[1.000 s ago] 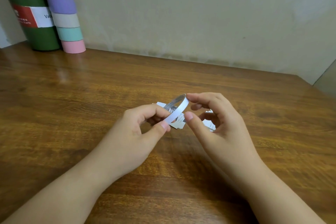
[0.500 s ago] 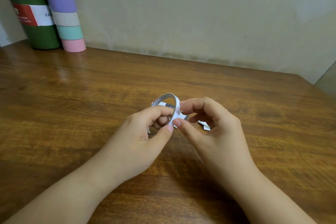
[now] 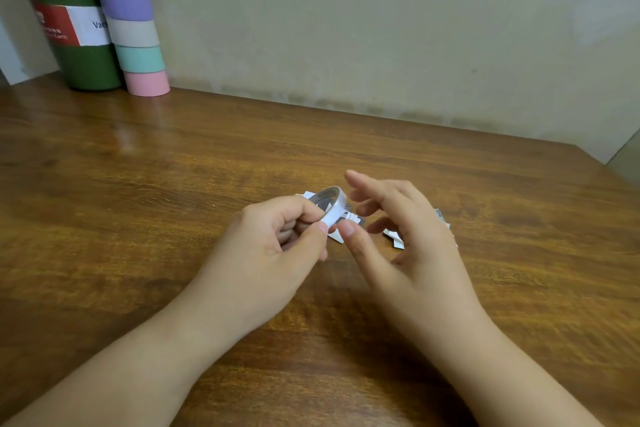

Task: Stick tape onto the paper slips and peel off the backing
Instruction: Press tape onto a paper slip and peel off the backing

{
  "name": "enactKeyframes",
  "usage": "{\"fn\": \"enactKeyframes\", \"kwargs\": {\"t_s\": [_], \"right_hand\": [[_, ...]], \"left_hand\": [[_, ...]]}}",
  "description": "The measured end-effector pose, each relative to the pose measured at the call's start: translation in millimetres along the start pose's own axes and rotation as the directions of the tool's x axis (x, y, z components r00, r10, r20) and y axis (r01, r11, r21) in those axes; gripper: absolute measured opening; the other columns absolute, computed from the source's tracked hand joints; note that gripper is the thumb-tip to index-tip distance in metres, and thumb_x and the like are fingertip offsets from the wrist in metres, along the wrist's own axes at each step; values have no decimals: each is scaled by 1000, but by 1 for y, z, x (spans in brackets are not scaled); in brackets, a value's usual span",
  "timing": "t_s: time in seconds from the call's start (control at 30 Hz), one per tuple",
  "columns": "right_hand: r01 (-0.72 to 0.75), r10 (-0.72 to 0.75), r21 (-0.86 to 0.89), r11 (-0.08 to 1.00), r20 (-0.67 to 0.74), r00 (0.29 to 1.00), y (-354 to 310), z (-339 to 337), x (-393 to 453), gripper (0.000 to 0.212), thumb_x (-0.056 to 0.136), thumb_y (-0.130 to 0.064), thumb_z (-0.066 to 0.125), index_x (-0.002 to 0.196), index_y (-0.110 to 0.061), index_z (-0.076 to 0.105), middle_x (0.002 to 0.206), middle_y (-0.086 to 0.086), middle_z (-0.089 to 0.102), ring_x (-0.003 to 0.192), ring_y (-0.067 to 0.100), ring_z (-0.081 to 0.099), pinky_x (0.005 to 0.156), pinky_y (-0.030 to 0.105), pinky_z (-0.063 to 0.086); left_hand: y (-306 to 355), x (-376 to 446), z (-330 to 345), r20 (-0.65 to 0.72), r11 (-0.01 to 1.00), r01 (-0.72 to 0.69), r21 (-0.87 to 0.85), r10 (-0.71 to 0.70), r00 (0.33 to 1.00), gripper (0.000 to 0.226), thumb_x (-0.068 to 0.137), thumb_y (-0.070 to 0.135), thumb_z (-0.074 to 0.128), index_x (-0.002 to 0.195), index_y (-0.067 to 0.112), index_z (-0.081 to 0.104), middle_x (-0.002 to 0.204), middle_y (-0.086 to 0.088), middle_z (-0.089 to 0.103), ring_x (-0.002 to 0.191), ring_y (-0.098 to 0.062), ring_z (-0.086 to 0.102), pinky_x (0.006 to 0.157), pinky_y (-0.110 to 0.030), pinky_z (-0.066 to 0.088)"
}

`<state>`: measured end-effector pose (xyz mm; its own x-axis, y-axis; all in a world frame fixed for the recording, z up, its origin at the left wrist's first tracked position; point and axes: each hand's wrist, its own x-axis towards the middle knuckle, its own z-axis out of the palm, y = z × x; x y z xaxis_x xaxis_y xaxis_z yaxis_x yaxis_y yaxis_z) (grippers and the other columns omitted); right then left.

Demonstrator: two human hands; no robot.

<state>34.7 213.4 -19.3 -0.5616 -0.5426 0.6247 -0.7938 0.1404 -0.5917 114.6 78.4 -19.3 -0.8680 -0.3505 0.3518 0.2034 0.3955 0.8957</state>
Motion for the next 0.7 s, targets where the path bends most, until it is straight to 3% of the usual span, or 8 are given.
{"fn": "enactKeyframes", "kwargs": {"t_s": [0.13, 0.4, 0.53, 0.7], "right_hand": [[60, -62, -62, 996, -33, 998, 3, 4, 0, 27, 85, -22, 66, 112, -19, 66, 100, -8, 58, 93, -2, 54, 79, 9, 41], [63, -66, -39, 997, -83, 994, 0, 1, 2, 9, 76, -13, 74, 78, -20, 68, 80, -11, 64, 79, 0, 56, 72, 10, 41], [8, -5, 48, 999, -49, 999, -1, -2, 1, 9, 75, -16, 74, 77, -22, 68, 79, -11, 63, 78, 2, 55, 71, 11, 41], [25, -25, 1, 1000, -66, 998, -3, 1, 1, 17, 75, -16, 73, 91, -20, 68, 80, -17, 60, 76, -1, 55, 71, 8, 40]], "left_hand": [[0, -1, 1, 8, 1000, -8, 10, 8, 1000, 15, 87, 4, 58, 76, 7, 67, 57, 7, 62, 47, 2, 51, 50, -5, 35], [0, -2, 1, -9, 993, -55, 102, 56, 998, 15, 78, 25, 57, 71, 17, 66, 64, -1, 64, 53, 0, 52, 53, -10, 39], [-4, -3, 1, -21, 980, -84, 182, 89, 996, 30, 73, 45, 48, 72, 20, 64, 60, -4, 60, 52, -14, 49, 53, -24, 39], [-2, -1, 0, -32, 990, -73, 123, 77, 997, 24, 75, 41, 52, 74, 21, 64, 64, -1, 63, 56, -9, 54, 56, -20, 41]]}}
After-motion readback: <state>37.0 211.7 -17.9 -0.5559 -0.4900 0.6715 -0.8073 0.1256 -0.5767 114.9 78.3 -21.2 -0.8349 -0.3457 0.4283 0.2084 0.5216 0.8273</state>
